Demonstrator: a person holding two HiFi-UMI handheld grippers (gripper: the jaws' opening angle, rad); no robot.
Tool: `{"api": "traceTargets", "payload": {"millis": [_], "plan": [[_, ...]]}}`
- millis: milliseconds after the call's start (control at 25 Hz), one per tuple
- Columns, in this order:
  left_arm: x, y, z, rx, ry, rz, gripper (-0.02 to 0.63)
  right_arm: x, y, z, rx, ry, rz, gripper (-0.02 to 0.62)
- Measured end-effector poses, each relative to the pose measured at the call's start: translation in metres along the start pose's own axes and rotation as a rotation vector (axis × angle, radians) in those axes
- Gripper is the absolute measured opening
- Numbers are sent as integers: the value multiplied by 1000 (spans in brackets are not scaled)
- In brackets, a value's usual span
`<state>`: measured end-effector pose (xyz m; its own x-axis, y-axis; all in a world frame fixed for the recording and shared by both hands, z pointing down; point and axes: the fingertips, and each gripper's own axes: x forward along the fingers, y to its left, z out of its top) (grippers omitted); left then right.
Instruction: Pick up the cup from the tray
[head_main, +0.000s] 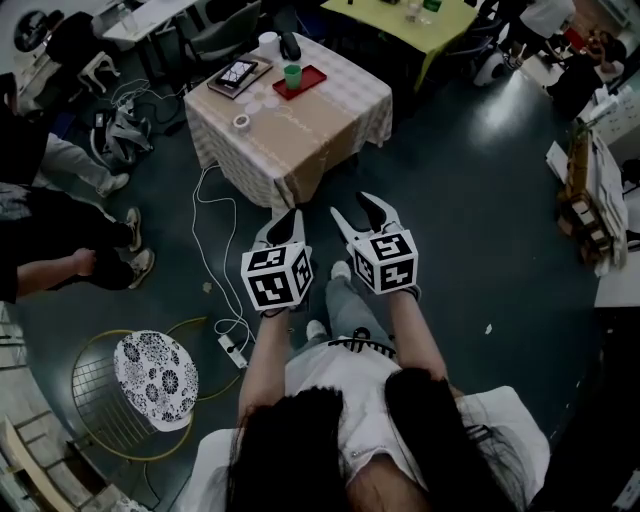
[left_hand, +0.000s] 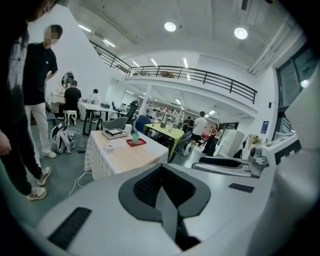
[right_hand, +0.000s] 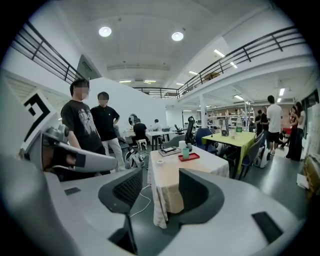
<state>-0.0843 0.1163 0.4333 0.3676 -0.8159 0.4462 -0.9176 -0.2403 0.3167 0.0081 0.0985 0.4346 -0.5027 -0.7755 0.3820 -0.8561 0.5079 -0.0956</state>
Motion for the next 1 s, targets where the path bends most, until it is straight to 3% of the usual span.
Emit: {"api": "traceTargets", "payload": {"millis": [440, 1000], "plan": [[59, 14, 23, -40, 2, 32, 5, 54, -44, 18, 16, 18, 39, 215], [151, 13, 80, -55, -16, 102, 5, 127, -123, 55, 15, 44, 104, 215]]}}
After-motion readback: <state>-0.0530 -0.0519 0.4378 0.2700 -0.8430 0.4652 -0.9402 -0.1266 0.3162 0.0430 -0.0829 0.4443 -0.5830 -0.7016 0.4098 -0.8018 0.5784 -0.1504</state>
